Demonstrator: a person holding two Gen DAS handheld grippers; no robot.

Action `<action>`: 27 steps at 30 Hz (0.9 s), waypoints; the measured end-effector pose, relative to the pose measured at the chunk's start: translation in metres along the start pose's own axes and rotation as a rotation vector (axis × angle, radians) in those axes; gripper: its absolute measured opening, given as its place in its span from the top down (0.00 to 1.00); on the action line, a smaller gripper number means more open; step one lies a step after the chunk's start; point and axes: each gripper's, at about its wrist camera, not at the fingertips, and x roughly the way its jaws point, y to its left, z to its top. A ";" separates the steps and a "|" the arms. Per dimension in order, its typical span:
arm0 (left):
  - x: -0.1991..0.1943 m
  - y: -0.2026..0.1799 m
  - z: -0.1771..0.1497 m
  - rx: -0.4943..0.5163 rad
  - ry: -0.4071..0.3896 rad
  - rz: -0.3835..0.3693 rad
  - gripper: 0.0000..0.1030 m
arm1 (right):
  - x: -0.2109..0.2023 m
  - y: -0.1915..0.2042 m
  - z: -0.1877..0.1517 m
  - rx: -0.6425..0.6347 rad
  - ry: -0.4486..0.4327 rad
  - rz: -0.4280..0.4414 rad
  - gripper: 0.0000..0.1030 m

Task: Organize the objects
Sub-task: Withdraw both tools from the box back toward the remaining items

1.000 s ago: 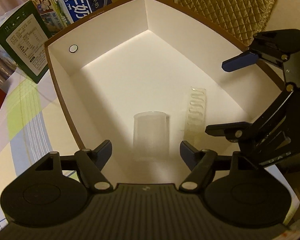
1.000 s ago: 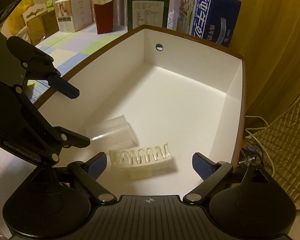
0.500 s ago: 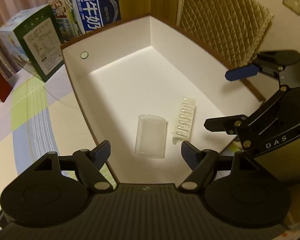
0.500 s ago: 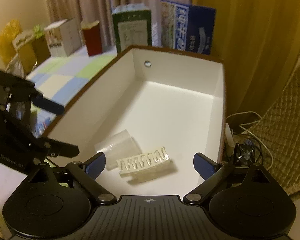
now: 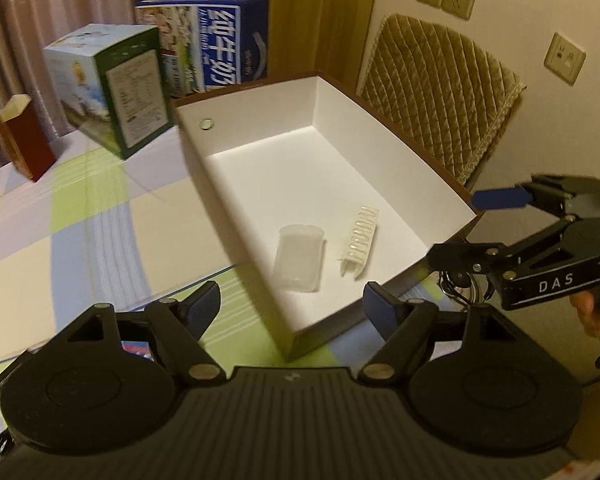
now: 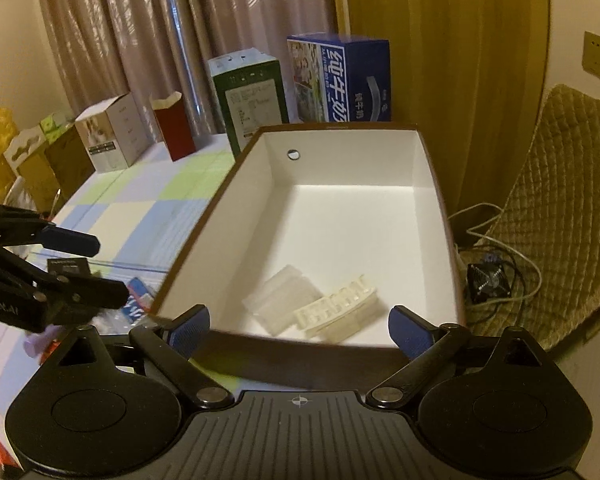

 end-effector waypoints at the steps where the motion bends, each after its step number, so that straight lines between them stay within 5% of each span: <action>1: -0.006 0.004 -0.004 -0.006 -0.005 0.003 0.27 | -0.002 0.005 -0.002 0.005 -0.003 -0.001 0.09; 16: -0.080 0.068 -0.072 -0.093 -0.026 0.059 0.25 | -0.009 0.083 -0.026 0.043 0.010 0.066 0.07; 27: -0.125 0.130 -0.130 -0.222 -0.005 0.179 0.26 | 0.020 0.140 -0.037 0.003 0.074 0.156 0.07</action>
